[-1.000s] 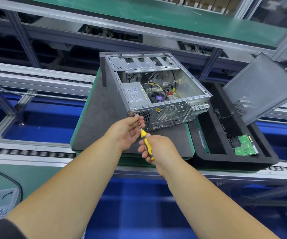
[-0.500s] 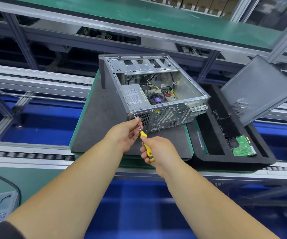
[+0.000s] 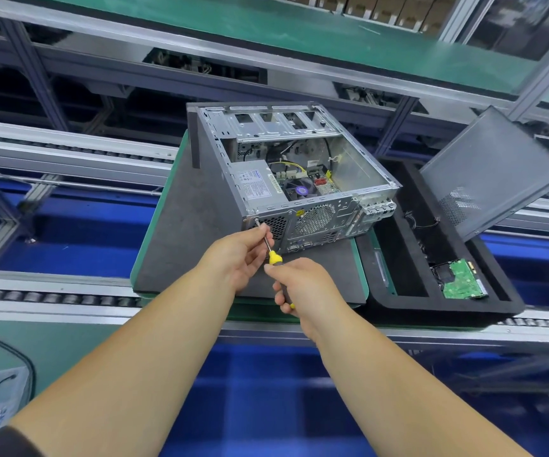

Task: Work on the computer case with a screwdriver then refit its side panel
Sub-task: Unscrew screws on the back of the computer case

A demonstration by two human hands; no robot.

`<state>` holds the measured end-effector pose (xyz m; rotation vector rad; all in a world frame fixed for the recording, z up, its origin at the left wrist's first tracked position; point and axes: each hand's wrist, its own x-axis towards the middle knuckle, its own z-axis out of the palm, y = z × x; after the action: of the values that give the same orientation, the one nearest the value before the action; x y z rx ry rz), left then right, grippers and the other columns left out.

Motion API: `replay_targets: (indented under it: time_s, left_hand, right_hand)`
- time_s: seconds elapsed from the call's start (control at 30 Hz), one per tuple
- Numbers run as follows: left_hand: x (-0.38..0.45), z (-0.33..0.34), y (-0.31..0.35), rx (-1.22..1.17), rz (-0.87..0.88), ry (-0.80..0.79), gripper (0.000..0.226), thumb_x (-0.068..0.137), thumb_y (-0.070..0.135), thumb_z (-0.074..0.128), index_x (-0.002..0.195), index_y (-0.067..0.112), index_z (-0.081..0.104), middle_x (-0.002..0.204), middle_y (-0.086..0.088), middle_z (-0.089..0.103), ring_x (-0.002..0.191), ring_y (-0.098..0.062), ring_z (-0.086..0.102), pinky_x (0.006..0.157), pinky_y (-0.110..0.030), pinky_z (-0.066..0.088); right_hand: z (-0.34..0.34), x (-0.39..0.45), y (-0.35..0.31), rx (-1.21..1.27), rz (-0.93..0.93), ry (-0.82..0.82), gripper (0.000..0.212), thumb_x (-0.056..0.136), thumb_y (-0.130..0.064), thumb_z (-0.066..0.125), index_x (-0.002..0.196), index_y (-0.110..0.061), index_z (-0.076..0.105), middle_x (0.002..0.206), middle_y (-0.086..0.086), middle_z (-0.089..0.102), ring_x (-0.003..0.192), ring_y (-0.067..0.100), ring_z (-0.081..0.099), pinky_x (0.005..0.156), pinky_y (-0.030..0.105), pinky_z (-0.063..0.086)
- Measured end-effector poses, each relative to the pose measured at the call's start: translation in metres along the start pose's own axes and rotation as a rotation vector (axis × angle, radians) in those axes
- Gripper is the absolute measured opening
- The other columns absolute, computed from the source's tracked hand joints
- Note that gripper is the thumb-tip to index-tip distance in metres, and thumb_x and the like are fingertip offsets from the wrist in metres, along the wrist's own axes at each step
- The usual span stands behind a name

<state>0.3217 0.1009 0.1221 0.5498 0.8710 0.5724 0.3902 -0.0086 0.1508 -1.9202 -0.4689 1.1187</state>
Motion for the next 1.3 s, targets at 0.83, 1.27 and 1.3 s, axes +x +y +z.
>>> replay_targets:
  time_s: [0.83, 1.27, 1.3]
  left_hand:
    - [0.002, 0.006, 0.001, -0.041, -0.034, 0.051, 0.004, 0.089, 0.017, 0.068, 0.086, 0.015, 0.065, 0.062, 0.006, 0.068, 0.054, -0.002, 0.063, 0.053, -0.012, 0.047]
    - [0.001, 0.000, 0.000, -0.049, -0.030, -0.008, 0.012, 0.093, 0.015, 0.062, 0.088, 0.008, 0.071, 0.067, 0.001, 0.071, 0.058, -0.004, 0.067, 0.048, -0.015, 0.051]
    - [0.002, 0.001, 0.000, -0.050, -0.029, 0.000, 0.012, 0.093, 0.015, 0.062, 0.087, 0.008, 0.070, 0.066, 0.001, 0.071, 0.056, -0.004, 0.067, 0.048, -0.014, 0.050]
  right_hand:
    - [-0.004, -0.002, -0.005, 0.026, -0.029, 0.017, 0.020, 0.097, -0.028, 0.061, 0.086, -0.011, 0.062, 0.069, 0.003, 0.061, 0.041, 0.007, 0.051, 0.042, 0.022, 0.040]
    - [0.003, -0.003, -0.021, 0.076, 0.177, -0.098, 0.048, 0.108, -0.037, 0.032, 0.081, -0.010, 0.061, 0.042, 0.001, 0.057, 0.039, 0.012, 0.046, 0.041, 0.019, 0.034]
    - [0.002, -0.003, -0.018, 0.085, 0.152, -0.085, 0.045, 0.106, -0.039, 0.037, 0.083, -0.009, 0.061, 0.048, 0.002, 0.060, 0.041, 0.013, 0.047, 0.042, 0.020, 0.036]
